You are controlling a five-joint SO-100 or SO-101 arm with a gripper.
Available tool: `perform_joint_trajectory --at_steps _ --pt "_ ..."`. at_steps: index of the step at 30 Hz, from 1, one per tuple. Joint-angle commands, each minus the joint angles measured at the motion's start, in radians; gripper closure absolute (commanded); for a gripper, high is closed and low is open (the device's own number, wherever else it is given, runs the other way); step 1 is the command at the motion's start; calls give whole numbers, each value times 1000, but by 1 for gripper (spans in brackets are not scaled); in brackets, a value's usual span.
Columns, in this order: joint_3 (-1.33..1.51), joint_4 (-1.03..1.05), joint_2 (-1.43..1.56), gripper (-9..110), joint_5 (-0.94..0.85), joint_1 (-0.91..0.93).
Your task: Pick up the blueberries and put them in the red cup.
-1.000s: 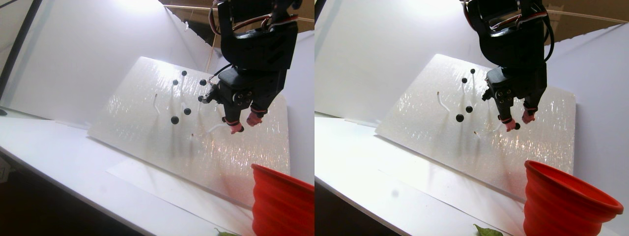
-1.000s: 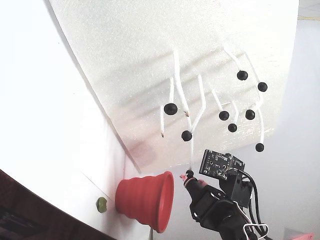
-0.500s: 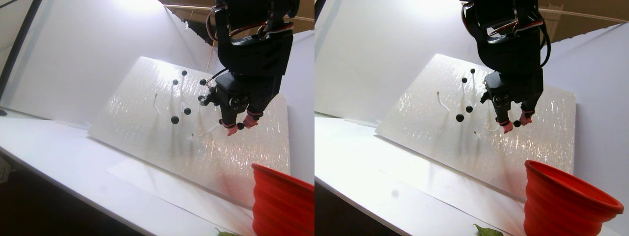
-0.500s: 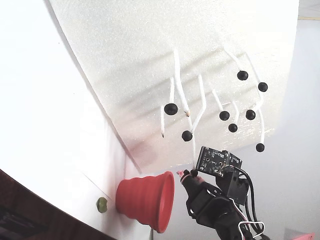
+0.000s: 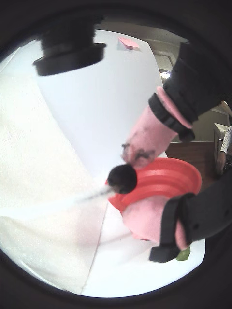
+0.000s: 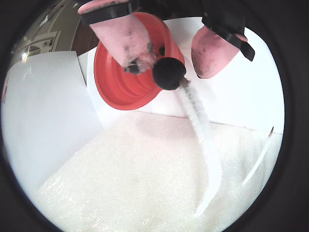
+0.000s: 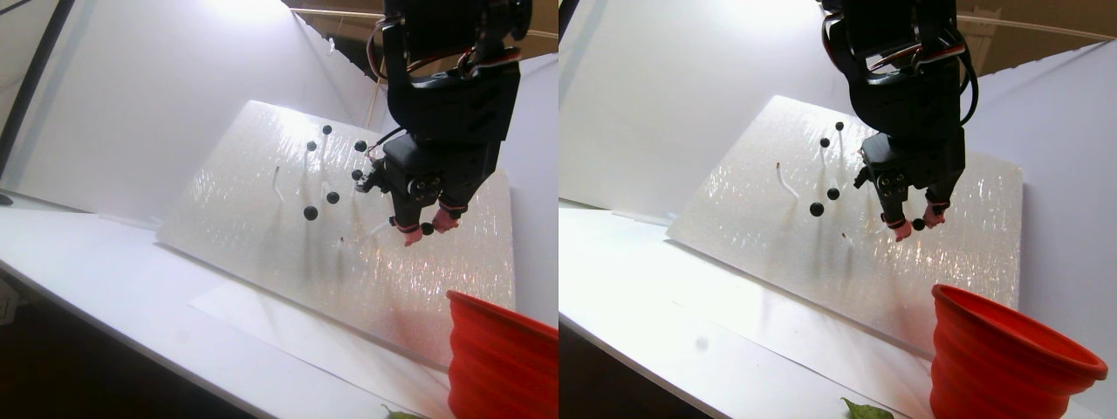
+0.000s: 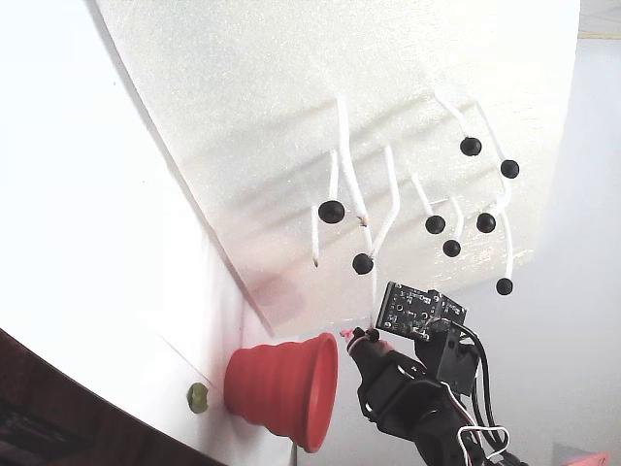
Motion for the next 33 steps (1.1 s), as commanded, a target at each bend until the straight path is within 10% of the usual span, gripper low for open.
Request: perform_joint_trajectory --at_steps 1,33 --pt "-95 -28 23 87 -6 17" --pt "-74 -64 66 82 -18 52"
